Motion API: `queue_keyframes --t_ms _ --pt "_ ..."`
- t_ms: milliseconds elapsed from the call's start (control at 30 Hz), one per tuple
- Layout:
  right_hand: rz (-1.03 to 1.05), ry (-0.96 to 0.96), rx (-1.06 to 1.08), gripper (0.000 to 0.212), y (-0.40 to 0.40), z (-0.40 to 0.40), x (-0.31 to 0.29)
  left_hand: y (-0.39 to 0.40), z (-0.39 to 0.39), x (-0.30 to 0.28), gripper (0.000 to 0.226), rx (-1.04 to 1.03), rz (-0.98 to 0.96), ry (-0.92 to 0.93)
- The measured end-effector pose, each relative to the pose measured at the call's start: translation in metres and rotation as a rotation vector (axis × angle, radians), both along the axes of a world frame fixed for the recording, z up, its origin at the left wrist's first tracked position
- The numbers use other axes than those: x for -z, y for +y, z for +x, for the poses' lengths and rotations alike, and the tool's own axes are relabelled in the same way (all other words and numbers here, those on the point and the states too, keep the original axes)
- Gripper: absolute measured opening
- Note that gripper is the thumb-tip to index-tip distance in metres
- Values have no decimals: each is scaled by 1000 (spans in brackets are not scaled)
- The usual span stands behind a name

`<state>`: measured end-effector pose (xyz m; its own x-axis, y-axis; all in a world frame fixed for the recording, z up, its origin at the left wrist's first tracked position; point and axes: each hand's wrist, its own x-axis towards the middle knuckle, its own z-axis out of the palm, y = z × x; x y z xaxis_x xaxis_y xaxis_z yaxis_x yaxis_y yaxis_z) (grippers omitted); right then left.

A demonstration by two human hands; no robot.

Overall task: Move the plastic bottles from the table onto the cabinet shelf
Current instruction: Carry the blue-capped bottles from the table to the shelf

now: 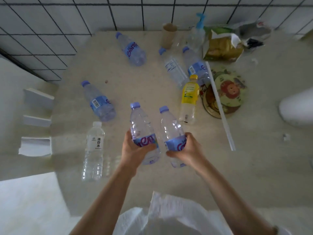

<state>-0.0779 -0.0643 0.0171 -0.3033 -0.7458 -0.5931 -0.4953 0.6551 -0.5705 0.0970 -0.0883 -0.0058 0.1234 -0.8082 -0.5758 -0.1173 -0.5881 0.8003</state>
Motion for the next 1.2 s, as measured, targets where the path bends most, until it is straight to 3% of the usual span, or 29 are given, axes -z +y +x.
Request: queue_keyframes --t_ms 200,500,800,1000,1200 --pt "-34 -59 239 73 68 12 1 29 13 -10 62 194 -52 -34" --pt "-119 -173 658 52 185 61 -20 92 35 -20 71 563 -50 25" --pt "-235 -165 1069 58 313 86 -24 176 4 -33 80 964 17 119" --pt "-259 -144 1340 60 423 95 -27 263 -33 -39 83 1283 39 123" --pt "-259 -96 1581 63 563 113 -36 399 -66 -42 86 1578 88 94"
